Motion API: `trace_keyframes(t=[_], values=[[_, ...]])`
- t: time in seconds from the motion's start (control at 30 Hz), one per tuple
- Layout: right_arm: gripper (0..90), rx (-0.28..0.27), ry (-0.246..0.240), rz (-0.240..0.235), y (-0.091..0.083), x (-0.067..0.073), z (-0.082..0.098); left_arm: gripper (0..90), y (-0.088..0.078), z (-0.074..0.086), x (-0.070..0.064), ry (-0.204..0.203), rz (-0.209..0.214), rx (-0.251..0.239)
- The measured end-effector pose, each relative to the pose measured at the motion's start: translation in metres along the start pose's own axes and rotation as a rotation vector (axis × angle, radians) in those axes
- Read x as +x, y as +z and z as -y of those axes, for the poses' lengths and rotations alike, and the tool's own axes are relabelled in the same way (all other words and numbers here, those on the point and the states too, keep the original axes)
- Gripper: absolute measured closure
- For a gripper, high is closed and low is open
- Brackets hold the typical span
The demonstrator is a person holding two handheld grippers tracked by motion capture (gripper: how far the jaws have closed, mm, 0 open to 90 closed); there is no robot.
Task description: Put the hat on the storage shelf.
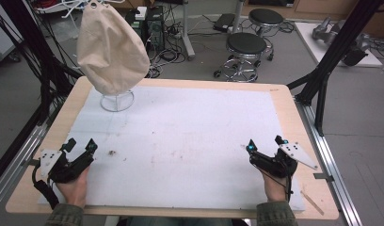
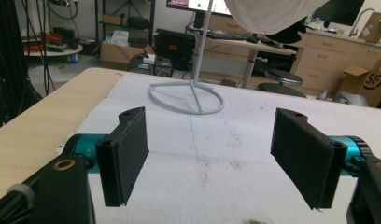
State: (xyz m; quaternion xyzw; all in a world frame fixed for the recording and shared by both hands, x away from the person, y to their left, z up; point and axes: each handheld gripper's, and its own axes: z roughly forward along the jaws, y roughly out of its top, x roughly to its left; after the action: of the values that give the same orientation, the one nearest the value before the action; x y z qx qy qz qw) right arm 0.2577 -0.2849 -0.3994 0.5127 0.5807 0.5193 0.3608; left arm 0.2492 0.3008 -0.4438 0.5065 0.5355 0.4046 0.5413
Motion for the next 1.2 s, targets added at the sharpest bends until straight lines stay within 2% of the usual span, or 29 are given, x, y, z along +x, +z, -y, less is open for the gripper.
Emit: trace_keyframes(t=[0.17,0.3,0.63,0.97,1.2], values=[[1.6,-0.025,-0.013,0.095,-0.003,-0.005,0.010,27.4,-0.001,0.000,0.001,-0.003,-0.003,0.001],[1.5,-0.030,-0.008,0.128,-0.003,-0.006,0.016,27.5,0.000,0.001,0.002,-0.006,-0.005,0.000],[1.6,-0.025,-0.115,0.137,0.001,0.004,0.026,27.4,0.001,0.002,0.003,-0.009,-0.002,0.007],[1.5,-0.036,-0.086,0.149,-0.002,0.002,0.026,27.4,0.001,0.001,0.002,-0.004,0.000,0.008],[1.5,-0.039,-0.086,0.154,-0.002,0.001,0.026,27.4,0.001,0.002,0.003,-0.006,-0.001,0.008]])
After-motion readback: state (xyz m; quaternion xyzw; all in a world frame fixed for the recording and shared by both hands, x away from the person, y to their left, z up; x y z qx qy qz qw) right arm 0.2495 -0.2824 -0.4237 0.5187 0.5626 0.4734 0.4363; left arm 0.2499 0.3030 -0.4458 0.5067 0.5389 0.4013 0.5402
